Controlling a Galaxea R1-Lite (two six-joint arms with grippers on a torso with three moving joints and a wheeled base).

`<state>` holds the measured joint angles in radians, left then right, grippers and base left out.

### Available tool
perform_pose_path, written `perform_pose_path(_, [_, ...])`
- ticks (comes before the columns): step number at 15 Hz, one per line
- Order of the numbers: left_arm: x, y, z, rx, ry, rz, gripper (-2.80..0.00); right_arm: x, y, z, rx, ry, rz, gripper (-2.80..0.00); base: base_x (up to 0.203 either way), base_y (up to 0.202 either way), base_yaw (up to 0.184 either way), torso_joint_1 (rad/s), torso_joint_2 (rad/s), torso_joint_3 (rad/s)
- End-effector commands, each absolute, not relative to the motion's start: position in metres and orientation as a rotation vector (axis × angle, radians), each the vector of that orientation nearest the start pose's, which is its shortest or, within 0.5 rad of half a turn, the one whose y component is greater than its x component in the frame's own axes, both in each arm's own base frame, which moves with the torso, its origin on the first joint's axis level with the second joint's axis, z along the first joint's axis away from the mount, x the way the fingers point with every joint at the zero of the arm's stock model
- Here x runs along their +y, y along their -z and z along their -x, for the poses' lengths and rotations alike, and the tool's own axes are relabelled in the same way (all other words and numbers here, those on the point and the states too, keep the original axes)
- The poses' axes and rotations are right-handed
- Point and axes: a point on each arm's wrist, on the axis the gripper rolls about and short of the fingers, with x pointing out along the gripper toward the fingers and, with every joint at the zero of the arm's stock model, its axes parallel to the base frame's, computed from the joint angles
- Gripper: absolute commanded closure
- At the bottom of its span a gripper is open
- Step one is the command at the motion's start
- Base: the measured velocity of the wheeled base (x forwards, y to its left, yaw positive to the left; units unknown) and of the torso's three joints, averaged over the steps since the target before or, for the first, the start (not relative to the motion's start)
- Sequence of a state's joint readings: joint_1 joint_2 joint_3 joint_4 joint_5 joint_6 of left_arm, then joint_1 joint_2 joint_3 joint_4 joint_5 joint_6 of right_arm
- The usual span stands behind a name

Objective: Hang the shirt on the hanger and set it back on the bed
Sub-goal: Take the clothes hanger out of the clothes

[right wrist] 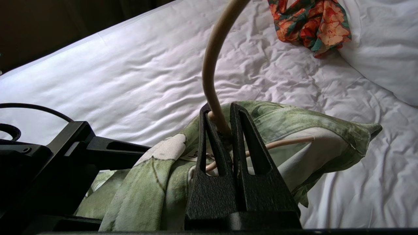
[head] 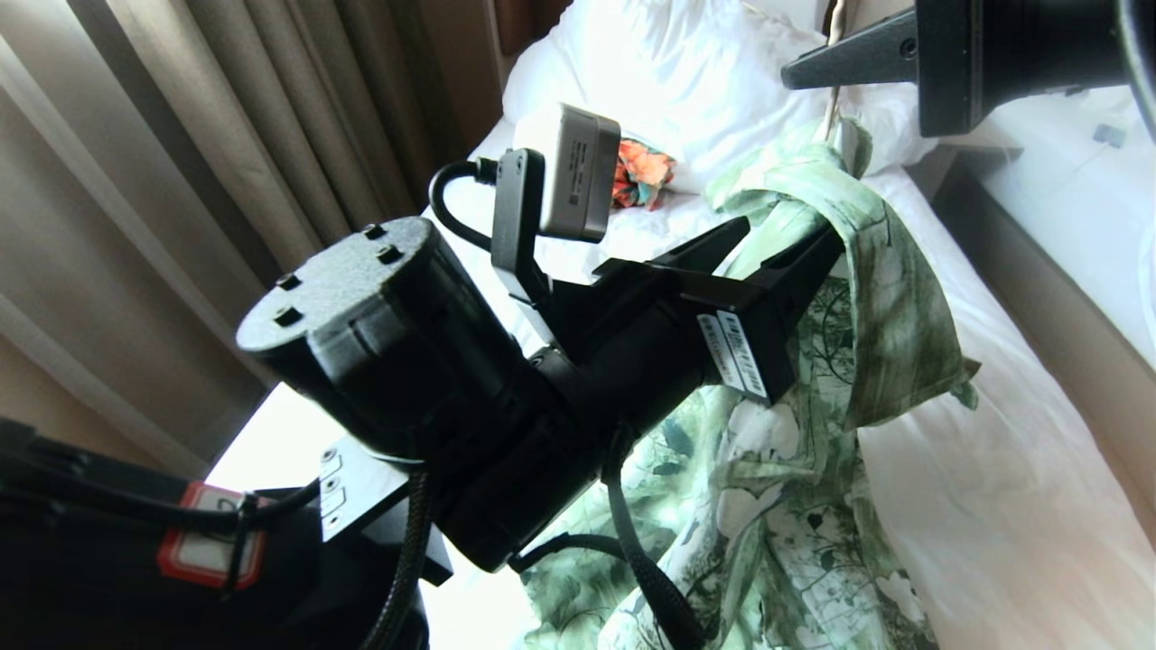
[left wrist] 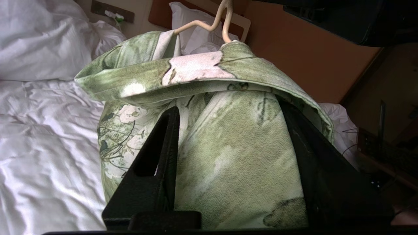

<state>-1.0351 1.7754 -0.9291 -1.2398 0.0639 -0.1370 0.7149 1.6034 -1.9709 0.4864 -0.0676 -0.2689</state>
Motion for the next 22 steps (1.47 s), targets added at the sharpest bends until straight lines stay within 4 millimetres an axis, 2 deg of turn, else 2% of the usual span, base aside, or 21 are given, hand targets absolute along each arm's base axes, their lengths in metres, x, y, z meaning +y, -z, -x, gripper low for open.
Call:
perform_pose_path(1, [-0.27, -0.257, -0.163, -0.302, 0.979, 0.352, -2.8, 0.16, -0.421, -0.189, 0.025, -0.645, 0.307, 0.0, 0.0, 0.0, 0.0, 0.0, 0.0, 0.0])
perform_pose_path(9, [-0.217, -0.289, -0.139, -0.401, 0.95, 0.399, -2.8, 0.158, -0.424, -0.191, 0.001, -0.584, 0.297, 0.0, 0.0, 0.0, 0.0, 0.0, 0.0, 0.0])
perform_pose_path(11, [-0.194, -0.298, -0.136, -0.409, 0.91, 0.391, -2.8, 0.156, -0.426, -0.189, -0.005, -0.576, 0.295, 0.0, 0.0, 0.0, 0.0, 0.0, 0.0, 0.0])
perform_pose_path(15, [-0.138, -0.309, -0.145, -0.354, 0.74, 0.368, -2.8, 0.154, -0.427, -0.187, -0.009, -0.569, 0.293, 0.0, 0.0, 0.0, 0.0, 0.0, 0.0, 0.0])
perform_pose_path(17, [-0.118, -0.303, -0.144, -0.289, 0.711, 0.373, -2.8, 0.155, -0.427, -0.188, -0.005, -0.568, 0.295, 0.0, 0.0, 0.0, 0.0, 0.0, 0.0, 0.0])
perform_pose_path(18, [-0.113, -0.299, -0.145, -0.268, 0.716, 0.375, 0.0, 0.155, -0.426, -0.189, 0.0, -0.568, 0.288, 0.0, 0.0, 0.0, 0.0, 0.0, 0.0, 0.0])
perform_pose_path(22, [-0.098, -0.287, -0.155, -0.192, 0.63, 0.378, 0.0, 0.149, -0.425, -0.195, 0.011, -0.541, 0.28, 0.0, 0.0, 0.0, 0.0, 0.0, 0.0, 0.0])
